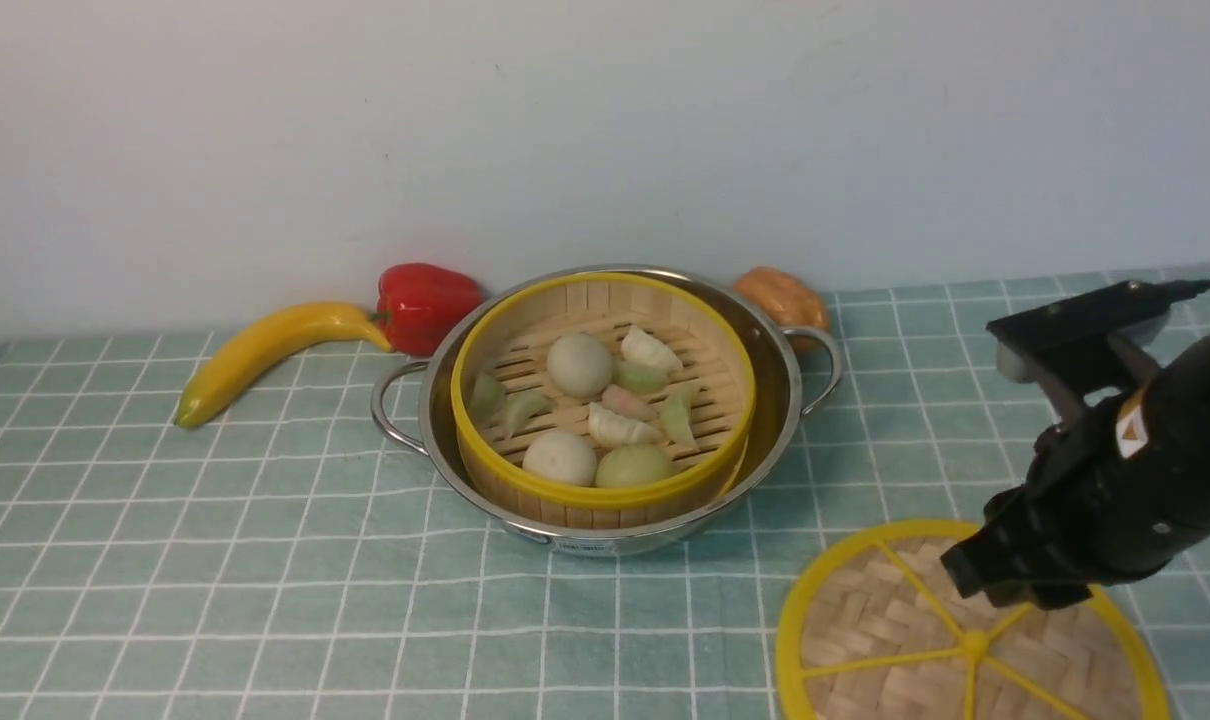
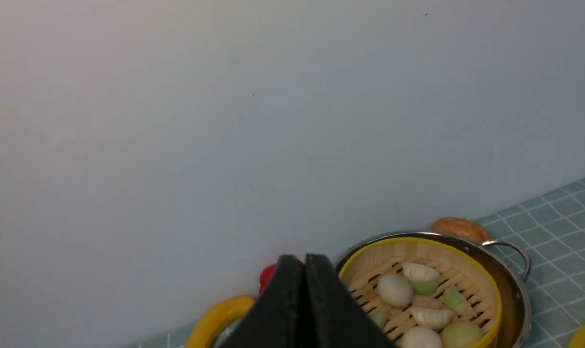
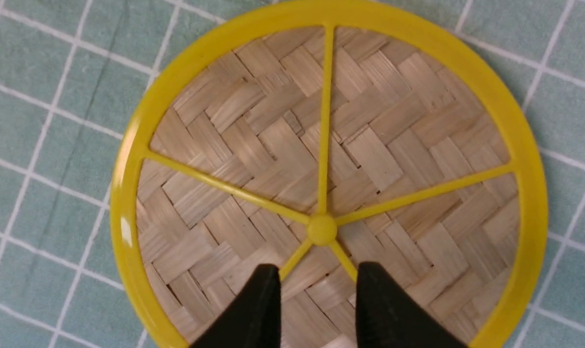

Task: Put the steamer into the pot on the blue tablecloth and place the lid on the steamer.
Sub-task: 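Move the gripper down to the bamboo steamer lid and grasp its center knob, then place the bamboo steamer lid onto the steamer basket in the pot with the right gripper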

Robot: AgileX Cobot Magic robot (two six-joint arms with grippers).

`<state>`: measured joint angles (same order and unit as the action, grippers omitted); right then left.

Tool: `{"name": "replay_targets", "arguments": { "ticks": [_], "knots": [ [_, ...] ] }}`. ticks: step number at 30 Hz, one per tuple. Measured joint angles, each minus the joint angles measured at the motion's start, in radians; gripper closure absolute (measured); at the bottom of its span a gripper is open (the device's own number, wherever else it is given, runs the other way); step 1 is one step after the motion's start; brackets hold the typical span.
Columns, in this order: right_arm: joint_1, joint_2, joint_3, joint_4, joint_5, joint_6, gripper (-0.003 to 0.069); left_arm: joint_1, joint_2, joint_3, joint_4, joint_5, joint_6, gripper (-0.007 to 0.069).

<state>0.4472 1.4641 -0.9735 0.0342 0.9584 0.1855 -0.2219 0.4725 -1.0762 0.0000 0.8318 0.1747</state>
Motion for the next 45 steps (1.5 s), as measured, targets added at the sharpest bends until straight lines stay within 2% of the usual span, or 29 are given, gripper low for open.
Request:
{"name": "replay_targets", "arguments": {
  "ticks": [3,9,16,19,21,28,33,36,40,45],
  "knots": [
    [0.0,0.061,0.0,0.001,-0.033,-0.004,0.0417,0.0,-0.149,0.262,0.0,-0.1,-0.008,0.0648],
    [0.0,0.154,0.0,0.007,-0.057,-0.007,0.0417,0.0,-0.296,0.489,-0.043,-0.184,-0.052,0.0646],
    [0.0,0.24,0.0,0.031,-0.081,-0.008,0.0427,0.0,-0.306,0.522,-0.064,-0.207,-0.059,0.0646],
    [0.0,0.25,-0.005,0.022,-0.074,-0.008,0.0516,0.0,-0.306,0.523,-0.065,-0.222,-0.059,0.0643],
    [0.0,0.248,-0.007,0.022,-0.059,-0.009,0.0512,0.0,-0.306,0.524,-0.065,-0.227,-0.059,0.0643],
    [0.0,0.132,-0.086,0.022,0.152,-0.01,0.0512,0.0,-0.306,0.524,-0.064,-0.17,-0.059,0.0643],
    [0.0,0.071,-0.273,0.023,0.255,-0.01,0.0512,0.0,-0.306,0.524,-0.048,-0.088,-0.058,0.0635],
    [0.009,0.108,-0.484,0.022,0.271,-0.011,0.0512,0.0,-0.306,0.524,-0.021,-0.032,-0.058,0.0633],
    [0.029,0.21,-0.679,0.023,0.272,-0.019,0.0512,0.0,-0.306,0.524,0.0,-0.017,-0.058,0.0633],
    [0.077,0.496,-1.039,0.03,0.273,-0.031,0.0512,0.0,-0.306,0.524,0.011,-0.017,-0.058,0.0623]
  ]
}}
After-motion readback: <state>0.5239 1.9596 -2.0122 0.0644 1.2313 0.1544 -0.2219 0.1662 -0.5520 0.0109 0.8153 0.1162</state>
